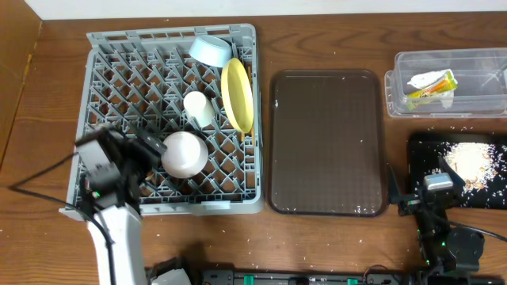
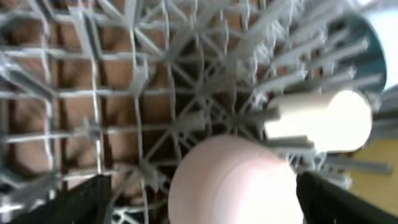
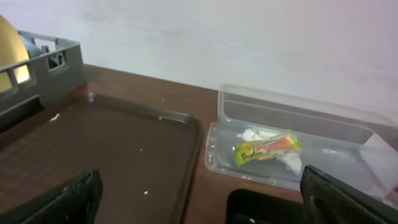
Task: Sort waste into correct bins and load items into the dishwasher
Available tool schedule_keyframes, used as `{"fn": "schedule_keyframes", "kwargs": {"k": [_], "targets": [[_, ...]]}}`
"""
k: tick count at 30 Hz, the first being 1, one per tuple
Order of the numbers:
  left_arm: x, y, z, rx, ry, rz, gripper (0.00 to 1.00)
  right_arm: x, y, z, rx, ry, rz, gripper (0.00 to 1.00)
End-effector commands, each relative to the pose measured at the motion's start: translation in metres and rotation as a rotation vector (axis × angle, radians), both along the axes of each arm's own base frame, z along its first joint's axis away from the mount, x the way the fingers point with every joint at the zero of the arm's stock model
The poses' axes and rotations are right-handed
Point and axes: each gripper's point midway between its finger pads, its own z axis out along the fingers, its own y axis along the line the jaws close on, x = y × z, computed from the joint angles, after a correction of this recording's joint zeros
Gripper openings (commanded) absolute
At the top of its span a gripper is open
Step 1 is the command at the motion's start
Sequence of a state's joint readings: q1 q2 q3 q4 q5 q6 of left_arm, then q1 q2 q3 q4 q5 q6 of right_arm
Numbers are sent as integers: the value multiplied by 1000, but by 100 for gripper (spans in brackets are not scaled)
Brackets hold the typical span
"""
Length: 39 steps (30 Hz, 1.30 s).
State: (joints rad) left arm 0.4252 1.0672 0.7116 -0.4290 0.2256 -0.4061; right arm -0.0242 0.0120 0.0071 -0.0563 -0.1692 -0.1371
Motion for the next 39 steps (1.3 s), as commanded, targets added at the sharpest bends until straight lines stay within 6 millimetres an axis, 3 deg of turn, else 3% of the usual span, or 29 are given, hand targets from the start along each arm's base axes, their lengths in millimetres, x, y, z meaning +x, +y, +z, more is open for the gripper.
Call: {"fn": "schedule_keyframes", "kwargs": {"k": [1,7,20,39], "targets": [[-6,-15,-25,5,-61,-69,96,0,-7,0,-10,-2,-28,99],[-5,-38,-38,122,-162,-216,96,0,-7,0,-10,-2,-28,99],[-10,-81,-25,353,-261,-521,96,0,-7,0,-10,-2,-28,99],[-18,-95,-29,505,-504,-520,96,0,-7,0,-10,-2,-28,99]]}}
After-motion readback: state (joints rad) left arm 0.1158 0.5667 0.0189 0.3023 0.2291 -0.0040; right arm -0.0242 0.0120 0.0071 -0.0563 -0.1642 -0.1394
